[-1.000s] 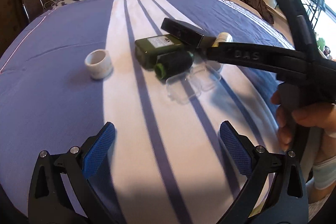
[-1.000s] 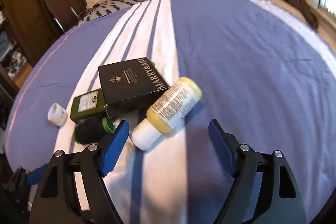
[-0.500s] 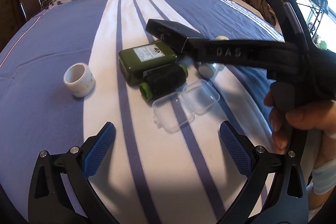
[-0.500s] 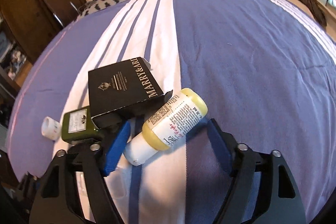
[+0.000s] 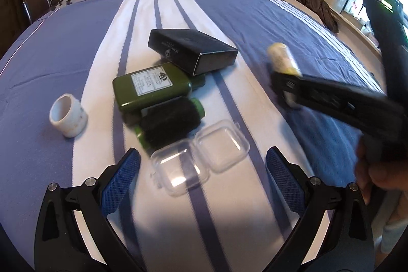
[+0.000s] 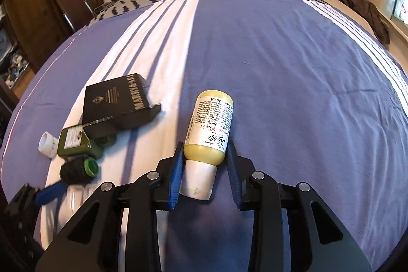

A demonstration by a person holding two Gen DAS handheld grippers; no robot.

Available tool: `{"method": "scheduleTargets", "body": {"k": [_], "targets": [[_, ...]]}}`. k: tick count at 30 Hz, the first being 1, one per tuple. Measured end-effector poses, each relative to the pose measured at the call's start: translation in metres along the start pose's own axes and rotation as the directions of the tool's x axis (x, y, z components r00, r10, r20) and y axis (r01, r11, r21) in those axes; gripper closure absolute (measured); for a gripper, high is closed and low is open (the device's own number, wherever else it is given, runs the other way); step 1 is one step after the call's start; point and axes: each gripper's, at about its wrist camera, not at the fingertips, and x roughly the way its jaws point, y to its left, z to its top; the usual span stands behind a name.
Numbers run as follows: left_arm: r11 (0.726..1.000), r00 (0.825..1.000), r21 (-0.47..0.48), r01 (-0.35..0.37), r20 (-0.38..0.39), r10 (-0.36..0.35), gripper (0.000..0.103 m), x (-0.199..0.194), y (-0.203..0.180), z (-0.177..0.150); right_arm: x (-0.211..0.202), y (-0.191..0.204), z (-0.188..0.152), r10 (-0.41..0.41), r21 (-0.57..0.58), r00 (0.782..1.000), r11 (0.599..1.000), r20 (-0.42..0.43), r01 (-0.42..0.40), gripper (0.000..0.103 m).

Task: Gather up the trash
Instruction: 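Grasp the clear plastic box with the left tool while the right tool grasps the yellow-white lotion bottle, then carry the plastic box and lotion bottle down over the black bin with both tools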

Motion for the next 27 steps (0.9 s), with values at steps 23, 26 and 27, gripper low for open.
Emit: {"method": "scheduleTargets", "body": {"k": [23, 26, 27], "targets": [[1.000, 0.998, 0.021, -0.010, 0.062, 0.009, 0.035, -0.077, 0.005, -0.088, -0.090, 0.012, -0.120, 0.036, -0.067, 0.998, 0.997, 0.054, -0.033, 0.070], [1.000, 0.997, 0.015, -0.006, 0.076, 0.005, 0.035, -0.092, 0.006, -0.102, -0.102, 0.017, -0.135, 0.047, -0.068, 0.997, 0.997, 0.054, -0.043, 0.070], [1.000, 0.997, 0.013, -0.005, 0.082, 0.004, 0.035, -0.098, 0.006, -0.107, -0.107, 0.019, -0.141, 0.051, -0.071, 0.997, 0.996, 0.056, -0.047, 0.070]]}}
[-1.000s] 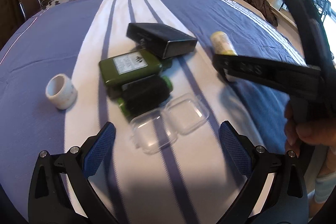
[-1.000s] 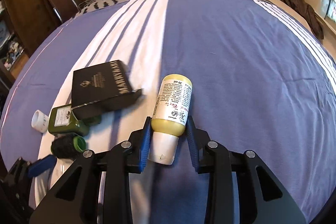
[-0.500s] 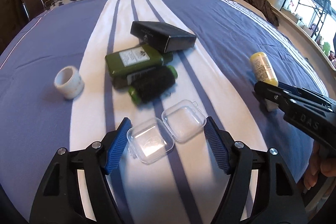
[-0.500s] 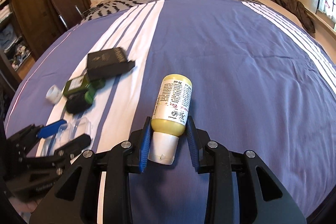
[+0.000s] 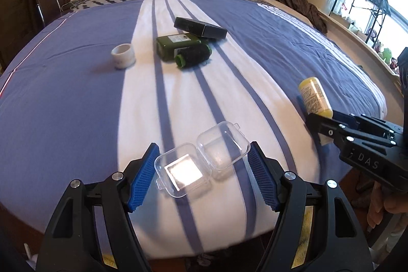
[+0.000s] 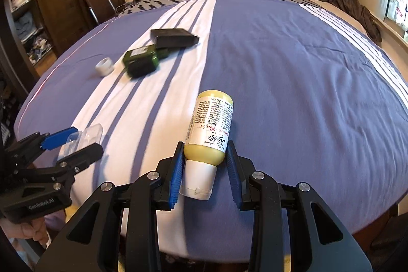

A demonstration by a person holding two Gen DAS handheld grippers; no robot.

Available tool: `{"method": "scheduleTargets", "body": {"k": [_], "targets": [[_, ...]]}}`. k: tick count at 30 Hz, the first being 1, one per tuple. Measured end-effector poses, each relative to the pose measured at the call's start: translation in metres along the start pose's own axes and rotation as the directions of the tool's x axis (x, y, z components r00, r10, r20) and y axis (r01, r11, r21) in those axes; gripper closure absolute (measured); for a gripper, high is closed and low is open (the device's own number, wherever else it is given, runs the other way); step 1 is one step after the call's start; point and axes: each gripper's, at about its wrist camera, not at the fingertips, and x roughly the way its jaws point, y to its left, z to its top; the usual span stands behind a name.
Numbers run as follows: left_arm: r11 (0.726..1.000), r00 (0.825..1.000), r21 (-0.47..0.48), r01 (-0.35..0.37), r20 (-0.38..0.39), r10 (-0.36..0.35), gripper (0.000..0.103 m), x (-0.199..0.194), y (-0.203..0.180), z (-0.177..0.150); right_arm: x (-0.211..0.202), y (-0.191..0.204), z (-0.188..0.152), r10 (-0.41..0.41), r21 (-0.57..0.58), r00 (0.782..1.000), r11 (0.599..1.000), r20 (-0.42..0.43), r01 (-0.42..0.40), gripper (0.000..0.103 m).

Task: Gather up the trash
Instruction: 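Carry the plastic box and lotion bottle down over the black bin with both tools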

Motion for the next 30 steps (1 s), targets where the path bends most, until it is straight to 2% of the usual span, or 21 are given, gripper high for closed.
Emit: {"method": "scheduleTargets", "body": {"k": [8, 13, 17, 23, 30], "targets": [[1.000, 0.999, 0.007, 0.004, 0.042, -0.004, 0.035, -0.045, -0.004, -0.031, -0.029, 0.015, -0.030, 0.034, -0.008, 0.999, 0.999, 0.022, -0.034, 0.070], [1.000, 0.999, 0.018, 0.009, 0.038, -0.010, 0.035, -0.059, -0.009, -0.056, -0.041, 0.025, -0.053, 0.058, -0.013, 0.998, 0.998, 0.021, -0.058, 0.070], [1.000, 1.000, 0.011, 0.014, 0.005, -0.014, 0.035, -0.056, -0.009, -0.084, -0.042, 0.031, -0.075, 0.070, -0.006, 0.998, 0.998, 0.003, -0.070, 0.070], [1.000, 0.998, -0.002, 0.015, -0.069, -0.016, 0.035, -0.042, -0.004, -0.118, -0.026, 0.041, -0.109, 0.077, -0.016, 0.994, 0.997, -0.076, -0.079, 0.070], [1.000, 0.986, -0.021, 0.010, -0.167, -0.013, 0.035, -0.024, 0.005, -0.155, -0.001, 0.048, -0.144, 0.097, 0.000, 0.981, 0.995, -0.171, -0.098, 0.070]]}}
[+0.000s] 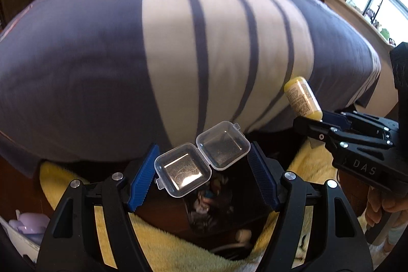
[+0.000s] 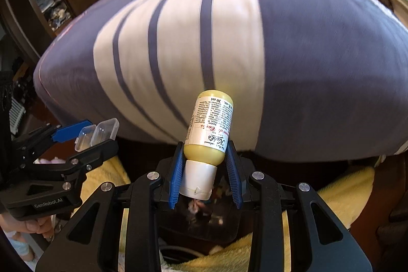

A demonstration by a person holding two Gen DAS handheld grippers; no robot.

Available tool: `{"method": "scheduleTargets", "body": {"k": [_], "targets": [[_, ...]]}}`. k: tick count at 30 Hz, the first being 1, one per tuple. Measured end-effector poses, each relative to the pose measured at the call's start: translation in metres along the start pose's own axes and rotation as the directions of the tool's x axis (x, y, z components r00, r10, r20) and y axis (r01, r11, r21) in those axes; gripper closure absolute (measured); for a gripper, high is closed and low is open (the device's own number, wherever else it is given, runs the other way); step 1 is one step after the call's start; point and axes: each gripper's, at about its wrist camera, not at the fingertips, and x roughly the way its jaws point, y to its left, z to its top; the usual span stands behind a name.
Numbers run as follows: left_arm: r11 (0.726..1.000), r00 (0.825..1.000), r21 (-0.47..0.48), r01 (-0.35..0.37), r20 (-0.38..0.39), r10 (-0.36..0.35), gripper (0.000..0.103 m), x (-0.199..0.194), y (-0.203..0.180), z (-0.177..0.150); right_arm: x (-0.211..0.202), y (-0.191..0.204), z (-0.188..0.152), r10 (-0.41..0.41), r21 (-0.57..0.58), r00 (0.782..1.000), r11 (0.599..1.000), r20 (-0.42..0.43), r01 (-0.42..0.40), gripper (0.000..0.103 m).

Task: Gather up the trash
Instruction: 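Carry the plastic box and lotion bottle down over the black bin with both tools, then open both tools to drop the box and bottle into the bin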

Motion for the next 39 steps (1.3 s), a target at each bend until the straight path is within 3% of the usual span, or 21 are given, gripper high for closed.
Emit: {"method": "scheduleTargets", "body": {"k": [9, 20, 29, 33, 38, 39], "targets": [[0.999, 0.990, -0.012, 0.030, -0.134, -0.031, 0.035, 0.041, 0.001, -0.033, 0.026, -0.004, -0.025, 0.015, 0.024, 0.996, 1.000, -0.091, -0.013, 0.070], [0.997, 0.954, -0.006, 0.072, -0.292, -0.070, 0.035, 0.089, -0.003, -0.053, 0.069, -0.011, -0.047, 0.056, 0.066, 0.968, 0.997, -0.246, -0.041, 0.070], [0.996, 0.932, -0.012, 0.090, -0.352, -0.089, 0.034, 0.113, -0.002, -0.056, 0.088, -0.015, -0.044, 0.048, 0.093, 0.958, 0.995, -0.283, -0.023, 0.068], [0.996, 0.926, -0.022, 0.086, -0.367, -0.088, 0.025, 0.120, 0.001, -0.060, 0.089, -0.020, -0.043, 0.034, 0.101, 0.959, 0.995, -0.281, -0.005, 0.047], [0.996, 0.934, -0.036, 0.082, -0.346, -0.090, 0.013, 0.113, 0.004, -0.060, 0.083, -0.026, -0.038, 0.005, 0.111, 0.965, 0.993, -0.264, 0.025, 0.035], [0.996, 0.937, -0.040, 0.080, -0.337, -0.089, 0.012, 0.110, 0.005, -0.058, 0.081, -0.027, -0.037, -0.006, 0.112, 0.967, 0.993, -0.257, 0.036, 0.025]]}}
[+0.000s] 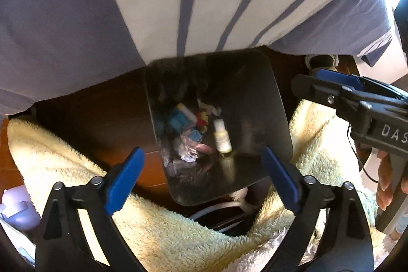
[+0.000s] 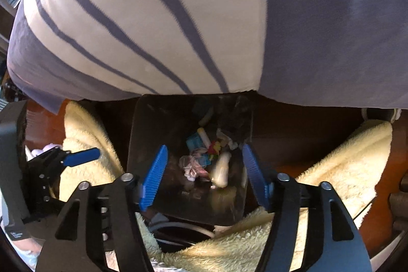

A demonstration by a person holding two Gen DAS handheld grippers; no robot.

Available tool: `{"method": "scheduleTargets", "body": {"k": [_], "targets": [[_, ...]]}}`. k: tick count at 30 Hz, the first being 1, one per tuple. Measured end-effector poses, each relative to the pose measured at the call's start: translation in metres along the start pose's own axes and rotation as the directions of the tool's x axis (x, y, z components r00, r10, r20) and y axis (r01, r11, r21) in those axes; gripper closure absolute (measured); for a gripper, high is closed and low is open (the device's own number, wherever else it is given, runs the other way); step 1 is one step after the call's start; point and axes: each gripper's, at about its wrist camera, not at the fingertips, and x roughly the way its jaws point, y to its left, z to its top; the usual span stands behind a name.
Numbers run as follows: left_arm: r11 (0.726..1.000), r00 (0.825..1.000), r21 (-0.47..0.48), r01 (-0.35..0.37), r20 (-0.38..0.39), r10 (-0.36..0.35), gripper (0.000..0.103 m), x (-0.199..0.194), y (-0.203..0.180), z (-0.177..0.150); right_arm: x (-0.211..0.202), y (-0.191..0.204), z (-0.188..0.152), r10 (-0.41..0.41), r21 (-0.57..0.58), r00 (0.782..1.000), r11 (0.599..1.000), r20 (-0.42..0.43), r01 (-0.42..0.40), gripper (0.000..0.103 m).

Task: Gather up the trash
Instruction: 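Open both tools to drop the box and bottle into the bin, then raise both open tools back up toward the items on the bed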

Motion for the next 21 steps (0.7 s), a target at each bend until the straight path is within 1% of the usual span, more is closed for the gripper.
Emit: {"method": "scheduleTargets", "body": {"k": [1, 3, 5, 8, 12, 17, 19, 21], "targets": [[1.000, 1.000, -0.003, -0.001, 0.008, 0.001, 0.010, -0.004, 0.000, 0.001, -0.002, -0.001, 0.000, -0.009, 0.003, 1.000, 1.000, 0.008, 0.009, 0.018], [1.000, 1.000, -0.007, -0.003, 0.031, 0.004, 0.008, -0.011, 0.001, 0.001, -0.008, -0.003, 0.001, -0.040, 0.005, 0.999, 0.999, 0.028, 0.040, 0.015], [1.000, 0.999, -0.008, -0.006, 0.053, 0.007, 0.008, -0.020, 0.000, 0.002, -0.015, -0.004, 0.001, -0.066, -0.001, 0.997, 0.998, 0.046, 0.066, 0.009], [1.000, 0.996, -0.015, -0.005, 0.089, 0.007, 0.008, -0.032, 0.001, 0.001, -0.027, -0.005, 0.002, -0.084, -0.001, 0.993, 0.996, 0.081, 0.085, 0.008], [1.000, 0.989, -0.014, -0.014, 0.146, 0.016, 0.008, -0.056, 0.002, 0.001, -0.049, -0.008, 0.004, -0.075, 0.006, 0.989, 0.997, 0.128, 0.075, 0.008], [0.999, 0.968, -0.012, -0.050, 0.246, 0.052, 0.008, -0.096, 0.004, 0.009, -0.090, -0.007, 0.015, -0.078, 0.003, 0.970, 0.997, 0.230, 0.079, 0.008], [0.998, 0.957, -0.014, -0.059, 0.284, 0.061, 0.008, -0.112, 0.005, 0.015, -0.104, -0.007, 0.022, -0.082, -0.003, 0.960, 0.996, 0.269, 0.086, 0.008], [0.997, 0.942, -0.015, -0.078, 0.326, 0.079, 0.008, -0.129, 0.008, 0.022, -0.118, -0.007, 0.031, -0.085, -0.010, 0.949, 0.996, 0.304, 0.093, 0.008]]}}
